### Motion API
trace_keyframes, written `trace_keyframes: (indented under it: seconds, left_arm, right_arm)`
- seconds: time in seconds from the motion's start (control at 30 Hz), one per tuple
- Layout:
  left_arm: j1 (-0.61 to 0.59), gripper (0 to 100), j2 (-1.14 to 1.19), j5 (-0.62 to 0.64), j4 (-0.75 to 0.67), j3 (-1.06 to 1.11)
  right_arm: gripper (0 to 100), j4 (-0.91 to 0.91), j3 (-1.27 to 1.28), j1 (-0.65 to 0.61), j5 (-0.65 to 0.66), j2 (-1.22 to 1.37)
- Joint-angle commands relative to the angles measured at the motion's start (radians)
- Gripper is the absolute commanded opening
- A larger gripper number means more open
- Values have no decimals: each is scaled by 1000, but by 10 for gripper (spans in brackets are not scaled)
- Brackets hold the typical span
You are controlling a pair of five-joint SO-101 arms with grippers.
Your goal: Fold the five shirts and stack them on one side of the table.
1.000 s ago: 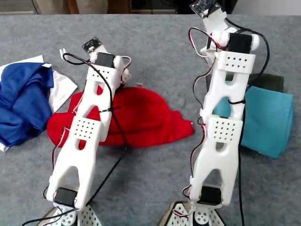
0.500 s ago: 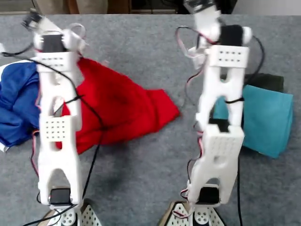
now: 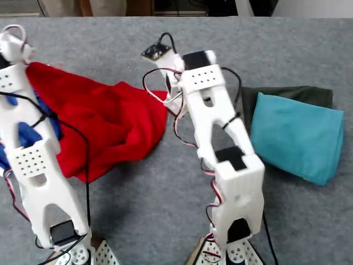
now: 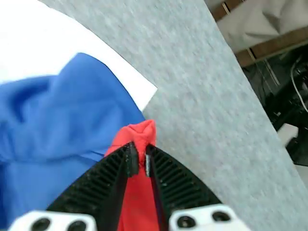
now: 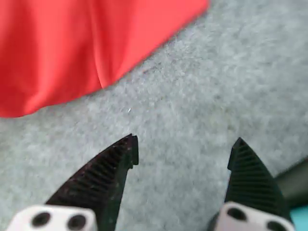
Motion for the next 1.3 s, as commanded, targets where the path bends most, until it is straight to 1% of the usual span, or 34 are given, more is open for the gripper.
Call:
trace_keyframes:
  seconds: [0.0, 0.2, 0.37, 0.5, 0.6, 0.67, 0.73, 0.8, 0.97, 1.03, 1.1, 1.17, 1.23, 1.27]
  left_arm:
    - [-25, 19, -5, -57, 11, 2]
    - [-28, 19, 97, -77, 11, 8]
    - [-29, 19, 134, -120, 11, 2]
    - [-34, 19, 134, -126, 11, 2]
    - [-40, 19, 131, -126, 11, 2]
    - [-51, 19, 131, -126, 11, 2]
    - [-55, 19, 131, -149, 11, 2]
    - [-54, 19, 131, -207, 11, 2]
    - [-46, 19, 131, -367, 12, 9]
    - [-55, 19, 131, -442, 12, 11]
    - [-71, 19, 131, -508, 14, 11]
    - [-86, 19, 131, -575, 14, 25]
    - [-101, 19, 130, -634, 14, 81]
    - [-110, 19, 122, -643, 14, 117]
  right_arm:
    - [307, -66, -127, -30, -14, 107]
    - [307, -68, -499, -73, -184, 381]
    - [307, 43, -842, -157, -322, 564]
    - [306, 55, -992, -180, -365, 694]
    - [294, 75, -1009, -182, -365, 765]
    - [227, 129, -1010, -182, -365, 783]
    - [136, 169, -1010, -180, -361, 783]
    - [91, 192, -1010, -177, -356, 783]
    - [80, 206, -997, -177, -356, 782]
    - [42, 206, -964, -182, -351, 771]
    - [20, 206, -888, -183, -322, 739]
    - [19, 206, -779, -183, -292, 685]
    - [19, 206, -650, -183, -267, 615]
    - [18, 206, -585, -183, -253, 576]
